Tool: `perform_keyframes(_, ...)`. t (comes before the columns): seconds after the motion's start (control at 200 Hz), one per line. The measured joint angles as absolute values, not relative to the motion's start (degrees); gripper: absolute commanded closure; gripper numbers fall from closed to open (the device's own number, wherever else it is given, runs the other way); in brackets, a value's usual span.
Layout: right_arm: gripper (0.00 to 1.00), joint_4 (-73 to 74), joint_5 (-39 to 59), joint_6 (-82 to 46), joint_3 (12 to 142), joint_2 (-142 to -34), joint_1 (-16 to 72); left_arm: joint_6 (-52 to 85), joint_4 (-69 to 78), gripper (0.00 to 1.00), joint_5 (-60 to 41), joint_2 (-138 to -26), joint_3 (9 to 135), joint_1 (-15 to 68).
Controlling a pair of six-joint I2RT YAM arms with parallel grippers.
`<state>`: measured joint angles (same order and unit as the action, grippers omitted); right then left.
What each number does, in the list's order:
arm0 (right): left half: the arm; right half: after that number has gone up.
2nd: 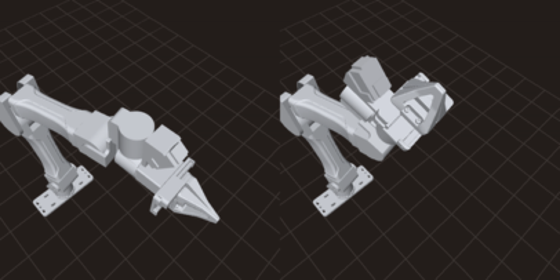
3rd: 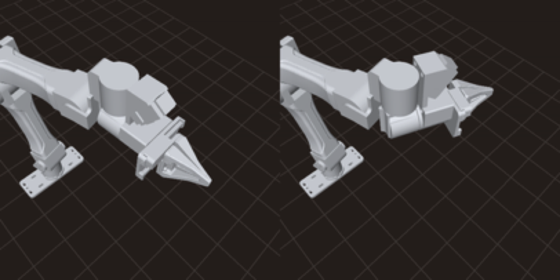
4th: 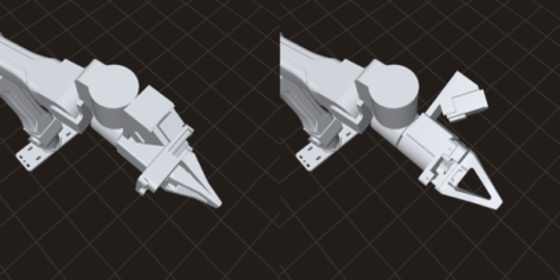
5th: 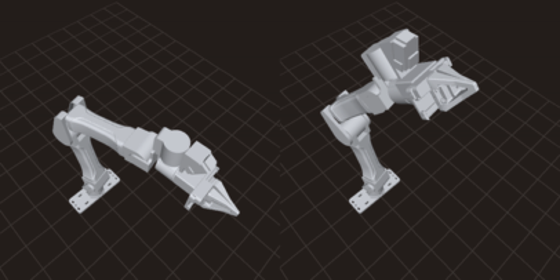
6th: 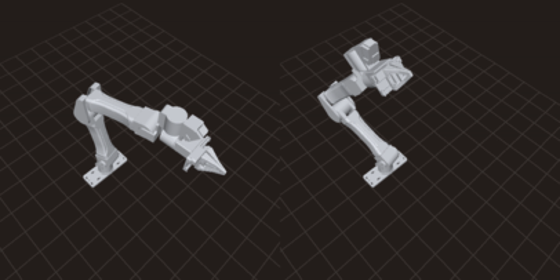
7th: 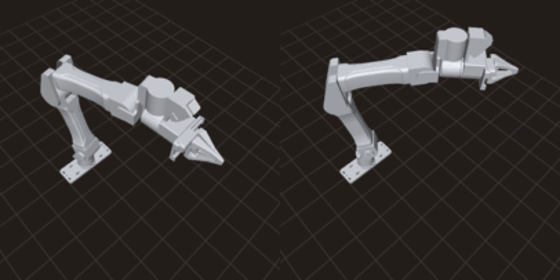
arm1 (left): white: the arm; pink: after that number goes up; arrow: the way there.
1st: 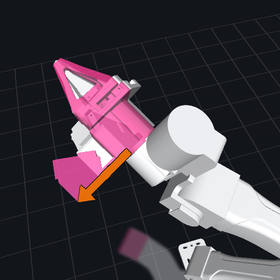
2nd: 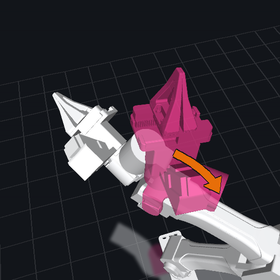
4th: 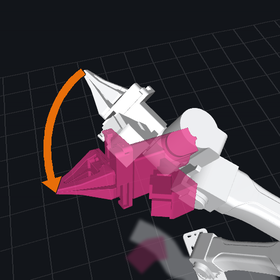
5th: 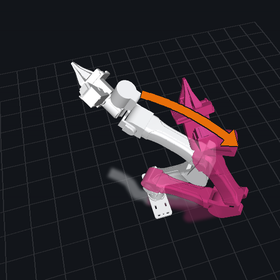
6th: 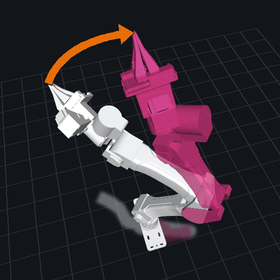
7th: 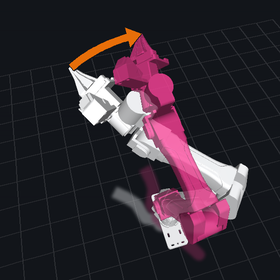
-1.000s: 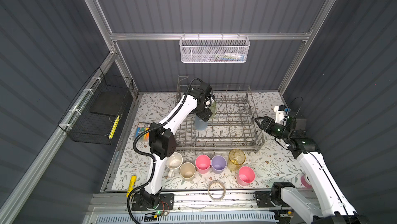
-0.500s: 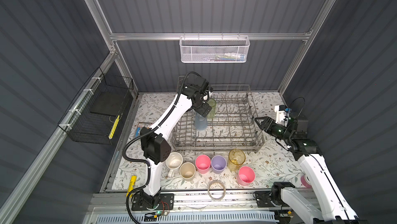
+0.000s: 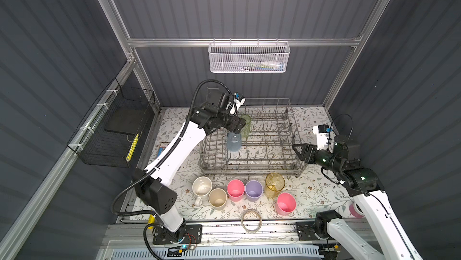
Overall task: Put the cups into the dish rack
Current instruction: 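Move the left gripper out of the rack to the amber glass cup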
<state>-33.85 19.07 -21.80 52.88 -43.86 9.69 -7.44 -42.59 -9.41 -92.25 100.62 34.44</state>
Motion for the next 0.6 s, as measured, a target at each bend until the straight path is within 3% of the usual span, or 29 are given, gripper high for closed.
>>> perform_keyframes(0.22,0.41,-34.4,16.5,-23.6,52.1,-44.3,8.4,-11.6,-37.8,0.15,-19.4,-86.7,97.0,41.8)
perform_keyframes(0.6,0.40,-32.7,18.4,-30.7,49.7,-44.1,-1.1,-20.3,-42.3,0.21,-15.3,-91.4,94.6,59.3)
